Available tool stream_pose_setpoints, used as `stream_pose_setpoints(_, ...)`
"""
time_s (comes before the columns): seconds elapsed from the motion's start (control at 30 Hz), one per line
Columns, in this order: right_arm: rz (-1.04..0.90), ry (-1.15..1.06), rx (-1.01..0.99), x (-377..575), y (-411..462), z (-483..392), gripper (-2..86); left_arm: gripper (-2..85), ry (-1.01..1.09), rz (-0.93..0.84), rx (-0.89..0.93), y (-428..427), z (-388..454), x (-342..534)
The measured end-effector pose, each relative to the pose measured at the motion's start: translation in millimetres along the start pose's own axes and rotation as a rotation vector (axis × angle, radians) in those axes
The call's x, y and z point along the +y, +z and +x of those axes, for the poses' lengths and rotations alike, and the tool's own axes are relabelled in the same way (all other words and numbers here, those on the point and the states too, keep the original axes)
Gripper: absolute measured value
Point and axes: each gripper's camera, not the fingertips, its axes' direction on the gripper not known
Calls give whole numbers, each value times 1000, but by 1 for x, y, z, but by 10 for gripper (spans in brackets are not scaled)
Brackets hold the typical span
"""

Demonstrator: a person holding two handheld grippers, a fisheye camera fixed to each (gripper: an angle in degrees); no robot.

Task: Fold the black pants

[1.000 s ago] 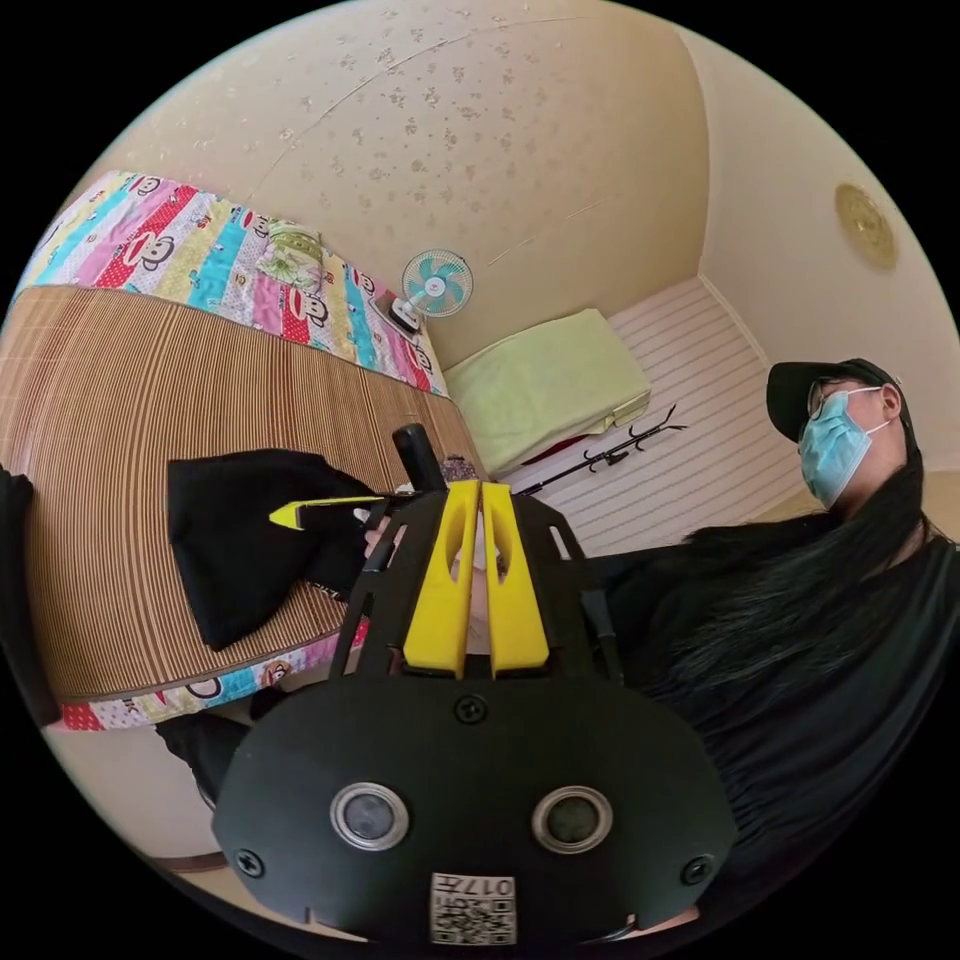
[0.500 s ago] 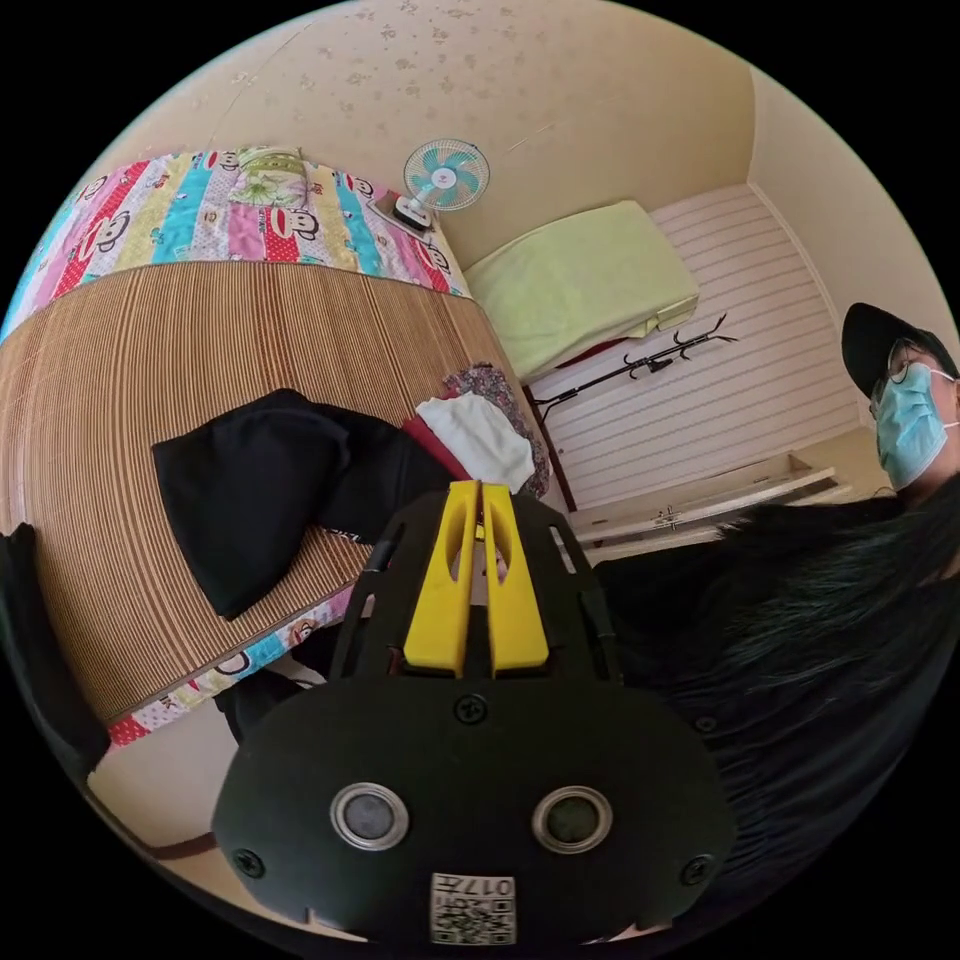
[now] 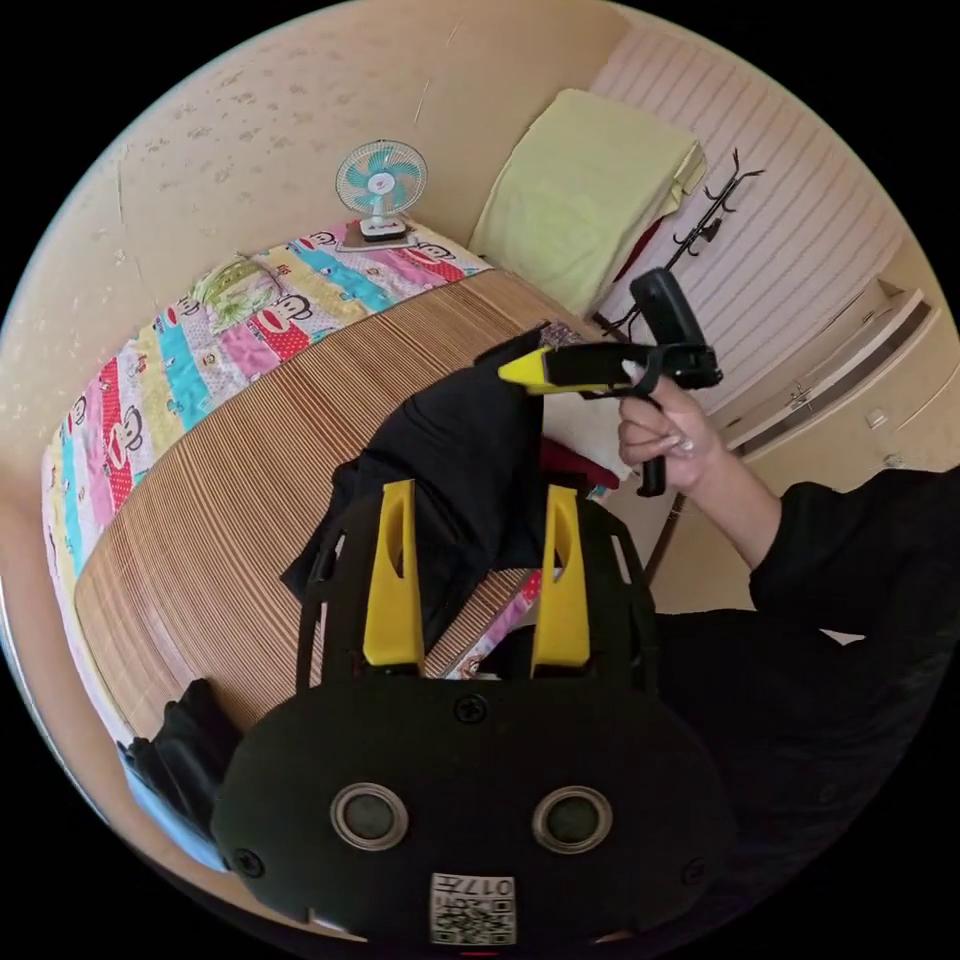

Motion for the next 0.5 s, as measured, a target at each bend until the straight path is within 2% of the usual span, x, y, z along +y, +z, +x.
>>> stream_pose_setpoints(0.1,-50,-157,-64,-19,27,-81,21,133,22,110,-84,-30,15,10)
stream_pose_setpoints(0.17,-78,-292,-43,-22,48,-144,25,38,-96,272,-240,-80,16,29)
stream_pose_setpoints(0.2,-68,-322,-37,-23,48,-157,27,32,-99,308,-221,-93,14,35)
stream_pose_setpoints(0.3,-73,-427,-60,-17,42,-205,40,12,-171,448,-43,-162,-13,62)
stream_pose_setpoints(0.37,-32,-547,-126,12,26,-233,49,5,-179,533,213,-213,-44,76)
stream_pose_setpoints(0.4,-19,-563,-123,23,23,-238,49,4,-150,540,278,-223,-49,77)
stream_pose_setpoints(0.43,19,-582,-93,48,16,-244,50,3,-87,561,366,-243,-53,80)
stream_pose_setpoints(0.5,102,-562,35,93,7,-245,58,2,-49,626,423,-272,-51,90)
